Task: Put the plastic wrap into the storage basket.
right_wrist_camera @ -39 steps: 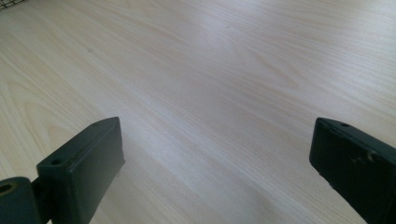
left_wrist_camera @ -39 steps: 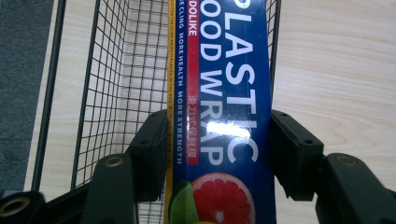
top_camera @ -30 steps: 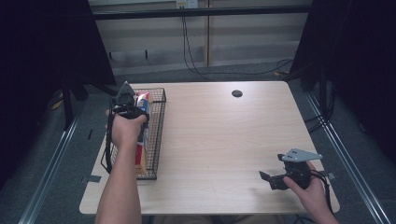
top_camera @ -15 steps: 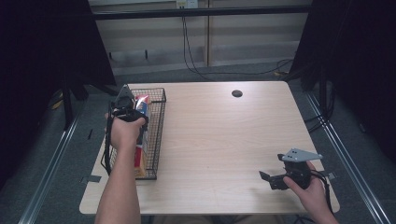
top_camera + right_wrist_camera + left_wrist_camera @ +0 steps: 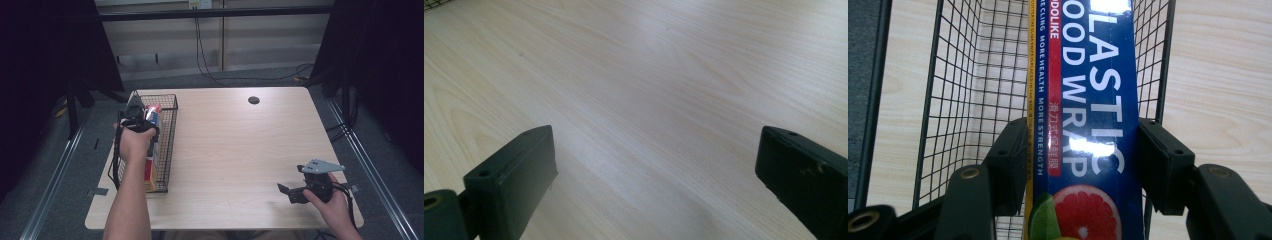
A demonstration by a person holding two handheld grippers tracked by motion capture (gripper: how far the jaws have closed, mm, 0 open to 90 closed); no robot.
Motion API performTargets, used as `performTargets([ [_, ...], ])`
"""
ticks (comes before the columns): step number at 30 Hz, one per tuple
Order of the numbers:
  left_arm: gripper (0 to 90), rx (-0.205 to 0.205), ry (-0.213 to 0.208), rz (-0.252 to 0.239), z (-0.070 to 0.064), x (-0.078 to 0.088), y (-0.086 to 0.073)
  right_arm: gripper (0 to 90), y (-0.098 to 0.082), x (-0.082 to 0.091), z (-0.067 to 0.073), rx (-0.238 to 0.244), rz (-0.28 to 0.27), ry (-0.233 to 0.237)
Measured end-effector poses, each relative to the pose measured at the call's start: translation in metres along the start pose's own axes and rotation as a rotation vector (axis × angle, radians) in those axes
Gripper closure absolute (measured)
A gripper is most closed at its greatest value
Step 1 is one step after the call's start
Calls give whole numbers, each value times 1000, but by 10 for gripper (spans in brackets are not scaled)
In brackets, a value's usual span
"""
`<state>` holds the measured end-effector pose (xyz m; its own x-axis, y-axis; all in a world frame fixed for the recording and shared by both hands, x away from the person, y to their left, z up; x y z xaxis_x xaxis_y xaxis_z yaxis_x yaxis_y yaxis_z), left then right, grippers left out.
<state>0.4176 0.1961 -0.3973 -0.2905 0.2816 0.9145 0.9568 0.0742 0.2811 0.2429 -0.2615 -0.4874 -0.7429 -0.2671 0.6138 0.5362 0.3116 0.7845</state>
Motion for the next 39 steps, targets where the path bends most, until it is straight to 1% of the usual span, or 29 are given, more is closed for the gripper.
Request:
performTargets([
  [3,438,-11,-2,9,1,-2,-1,28,0,0,0,-1,1,-2],
  [4,438,3,-1,5,1,-3,-1,28,0,0,0,0,1,-1],
  [5,437,-5,-4,11,2,-4,-2,28,0,0,0,0,0,-2],
  [9,438,9,2,6,2,-7,-3,28,0,0,0,1,-4,-4],
  [10,438,4,-3,14,3,-8,-3,28,0,0,0,2,-3,-4],
  [13,437,4,-2,14,3,-9,-4,28,0,0,0,3,-3,-2],
  [14,437,-4,-3,17,3,-9,-4,28,0,0,0,0,-1,-2],
  [17,438,5,-1,18,2,-10,-4,28,0,0,0,1,-3,-4],
  [20,437,-9,3,21,3,-10,-3,28,0,0,-1,0,-3,-4],
  [25,437,-6,4,19,2,-11,-4,28,0,0,0,3,-3,-3],
  [26,436,-19,11,27,3,-10,-3,28,0,0,0,3,-4,-3],
  [27,436,-8,8,22,2,-11,-4,28,0,0,0,2,-4,-3],
  [29,436,-13,9,25,2,-11,-3,28,0,0,0,3,-3,-3],
  [30,436,-7,6,24,2,-12,-3,28,0,0,0,3,-3,-3],
  [33,436,-16,2,30,3,-12,-3,28,0,0,0,-3,2,-2],
  [35,435,-17,8,32,2,-13,-3,28,0,0,0,0,1,-3],
  [39,435,-14,5,39,2,-14,-4,28,0,0,0,5,-1,0],
])
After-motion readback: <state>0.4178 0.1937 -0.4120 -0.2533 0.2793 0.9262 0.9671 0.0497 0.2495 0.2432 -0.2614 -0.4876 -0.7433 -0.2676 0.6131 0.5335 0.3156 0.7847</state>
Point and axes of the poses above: each handheld gripper's, and its own axes: x roughly backward along the jaws, y roughly out of its top, z roughly to its left, the point moved 3 cm from there along -x, roughly forward along the jaws, and after that the axes turned 12 degrees about -y, right-handed, at the moved point
